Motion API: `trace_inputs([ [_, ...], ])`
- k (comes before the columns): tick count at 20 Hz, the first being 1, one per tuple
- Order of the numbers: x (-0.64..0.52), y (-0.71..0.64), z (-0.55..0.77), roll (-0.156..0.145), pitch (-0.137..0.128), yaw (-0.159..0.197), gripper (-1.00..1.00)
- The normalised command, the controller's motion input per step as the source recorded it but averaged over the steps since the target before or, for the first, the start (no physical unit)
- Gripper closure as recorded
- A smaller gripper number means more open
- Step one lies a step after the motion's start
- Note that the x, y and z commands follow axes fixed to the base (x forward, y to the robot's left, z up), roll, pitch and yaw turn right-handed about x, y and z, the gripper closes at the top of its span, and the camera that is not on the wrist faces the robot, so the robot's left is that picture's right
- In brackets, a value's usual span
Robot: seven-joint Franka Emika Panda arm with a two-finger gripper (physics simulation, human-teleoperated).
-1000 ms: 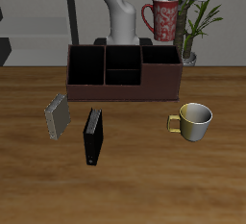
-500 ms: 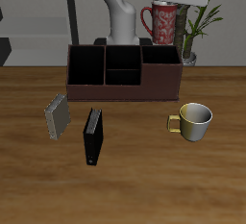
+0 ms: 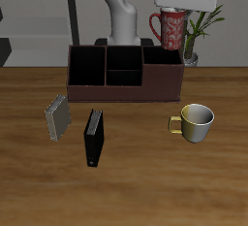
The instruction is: Place the red mug into the back desk caddy's right compartment and place the yellow book into the back desk caddy's back compartment
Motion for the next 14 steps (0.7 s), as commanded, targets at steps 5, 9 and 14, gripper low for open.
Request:
trace_inputs([
  [5, 0.12, 0.04, -0.06, -0.011, 0.02, -0.04, 1.0],
  [9, 0.15, 0.0, -0.09, -0.003, 0.013, -0.027, 1.0],
  [14, 0.15, -0.02, -0.1, -0.01, 0.03, -0.041, 1.0],
])
